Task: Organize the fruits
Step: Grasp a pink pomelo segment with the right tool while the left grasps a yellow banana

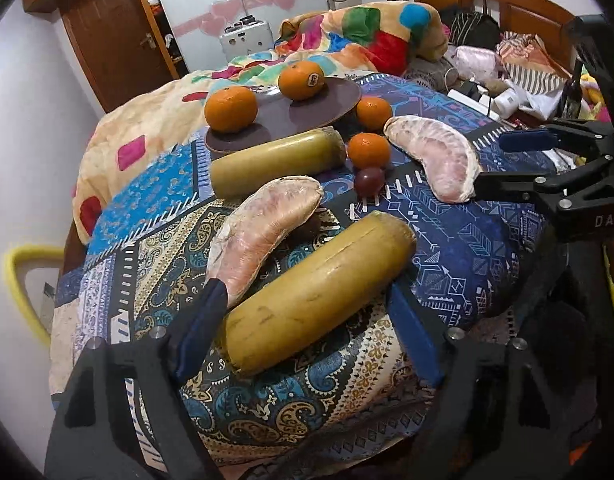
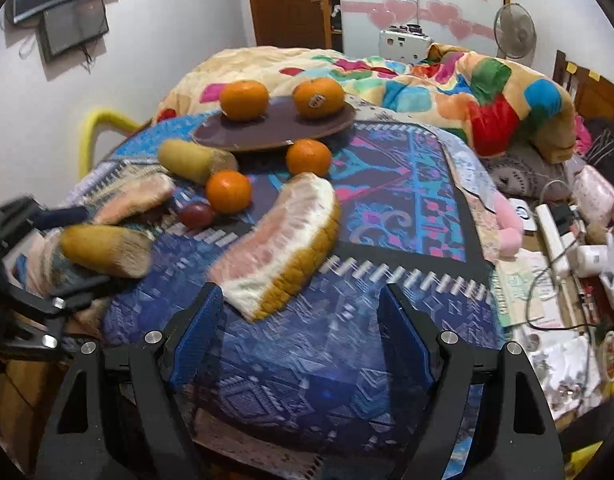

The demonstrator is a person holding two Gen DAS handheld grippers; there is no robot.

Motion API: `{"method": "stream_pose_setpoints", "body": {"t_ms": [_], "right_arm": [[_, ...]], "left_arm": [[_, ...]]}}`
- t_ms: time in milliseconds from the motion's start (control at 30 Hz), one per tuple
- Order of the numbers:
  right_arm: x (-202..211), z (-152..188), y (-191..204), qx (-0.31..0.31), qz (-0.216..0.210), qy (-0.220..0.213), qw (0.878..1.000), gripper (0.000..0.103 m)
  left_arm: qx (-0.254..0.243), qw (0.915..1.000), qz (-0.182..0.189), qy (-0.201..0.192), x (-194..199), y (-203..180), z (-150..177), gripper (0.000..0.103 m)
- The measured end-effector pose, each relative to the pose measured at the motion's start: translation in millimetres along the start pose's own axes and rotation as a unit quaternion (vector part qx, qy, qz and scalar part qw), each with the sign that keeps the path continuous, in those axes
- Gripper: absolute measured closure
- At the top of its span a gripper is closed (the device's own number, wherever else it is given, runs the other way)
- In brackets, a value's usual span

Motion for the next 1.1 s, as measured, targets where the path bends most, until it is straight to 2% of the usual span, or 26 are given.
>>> {"method": "stream_pose_setpoints", "body": {"t_ms": [33, 100, 333, 500, 633, 733, 967, 1100], "right_arm": [[-2, -3, 1, -0.004, -0.007, -0.002, 1.000, 0.025], [-7, -9, 7, -0.008, -0.013, -0.006, 1.000, 0.025], [-35, -16, 16, 0.003, 0.024, 0.000, 1.000, 0.025], [-25, -10, 12, 0.021, 0.022, 0.004, 1.000, 0.036], [-14, -3, 3, 0.033, 0.027, 0.016, 0.999, 0.047], [-6, 1, -9, 0.032, 0.035, 0.022, 0.999, 0.051], [-3, -2, -15, 0.027, 0.026, 0.022, 0.999, 0.051], [-15, -10, -10, 0.039, 0.033, 0.021, 0.998, 0.045]], "left_arm": [[0.005, 1.0000, 0.003, 0.000, 0, 2, 0, 0.025], [0.014, 0.9999, 0.006, 0.001, 2, 7, -1, 0.036], [0.039, 0.9986, 0.035, 0.010, 6, 18, -2, 0.051], [0.053, 0.9968, 0.057, 0.020, 10, 15, -5, 0.059], [0.065, 0.9946, 0.076, 0.026, 12, 13, -10, 0.060], [0.049, 0.9962, 0.064, 0.033, 6, 7, -13, 0.060], [0.022, 0.9967, 0.063, 0.045, -11, -2, -22, 0.059], [0.007, 0.9963, 0.064, 0.056, -24, -6, -26, 0.058]]}}
Point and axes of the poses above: each gripper's, at about its wrist camera, not at the fingertips, and x roughly against the way its jaws point, y to its left, z to its underside, the point moved 3 cm from there along -x, roughly the way its jaws point, and after that the axes turned 2 degrees about x, right-handed, at the moved point
